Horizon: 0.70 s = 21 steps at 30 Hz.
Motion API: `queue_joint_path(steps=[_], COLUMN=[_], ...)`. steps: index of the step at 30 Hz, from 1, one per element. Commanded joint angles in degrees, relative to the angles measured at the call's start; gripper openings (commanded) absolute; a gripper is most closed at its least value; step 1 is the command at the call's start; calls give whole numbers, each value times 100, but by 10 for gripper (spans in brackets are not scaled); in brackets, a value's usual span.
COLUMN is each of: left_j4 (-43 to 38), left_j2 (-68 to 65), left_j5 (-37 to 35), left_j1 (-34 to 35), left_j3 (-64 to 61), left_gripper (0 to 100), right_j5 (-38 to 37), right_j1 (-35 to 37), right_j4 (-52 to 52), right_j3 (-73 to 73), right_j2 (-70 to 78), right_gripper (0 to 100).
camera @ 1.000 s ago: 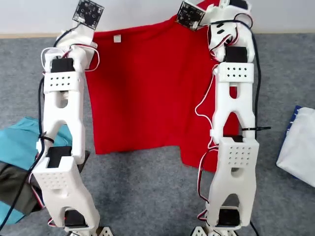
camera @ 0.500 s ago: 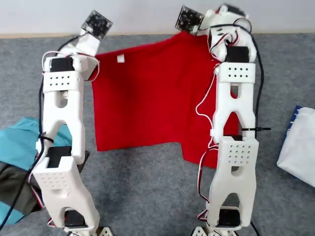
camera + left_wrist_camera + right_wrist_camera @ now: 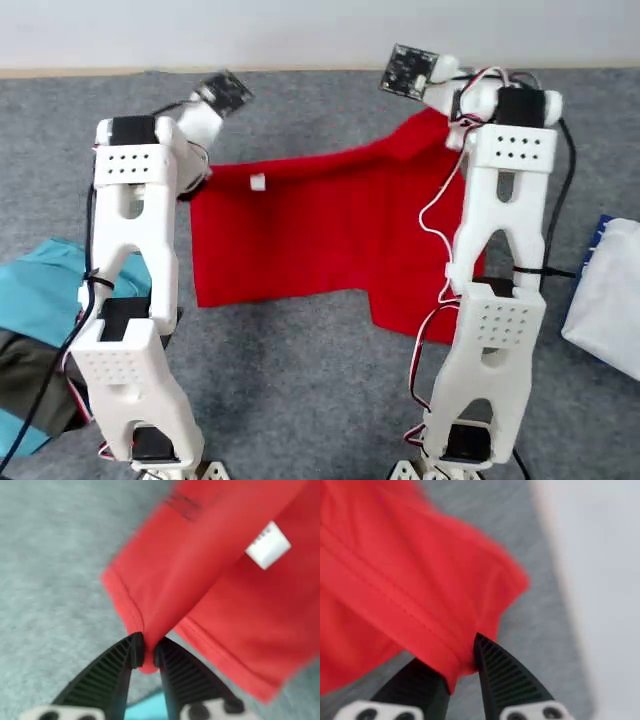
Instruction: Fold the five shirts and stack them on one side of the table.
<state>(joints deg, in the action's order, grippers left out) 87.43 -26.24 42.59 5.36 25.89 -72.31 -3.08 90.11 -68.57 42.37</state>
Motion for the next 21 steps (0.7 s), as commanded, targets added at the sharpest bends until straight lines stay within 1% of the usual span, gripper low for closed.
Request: queue_joint_path(steps=[1,3,5,8,11,16,21], left_j4=[615,844,1029,1169,1169,1160,1134], left_j2=[53,44,44,44,44,44,53], left_j5=[501,721,1029,1371,1512,1547,1547], left_j1=[-123,-158,-193,-202,-185,-167,-167], left_j3=[189,163,31,-286,-655,-884,-875], left_gripper=[5,5,5,6,6,6,22], right_j5=[-62,-44,149,176,202,659,1266], right_j1=[-127,-136,-259,-321,-391,-400,-400], right_j4=[1015,1314,1305,1305,1314,1288,1270], right_j3=[-343,-299,-255,193,1160,3121,4527], right_j2=[-505,-505,-505,-637,-1200,-2440,-3257], right_gripper=[10,10,10,10,10,10,10])
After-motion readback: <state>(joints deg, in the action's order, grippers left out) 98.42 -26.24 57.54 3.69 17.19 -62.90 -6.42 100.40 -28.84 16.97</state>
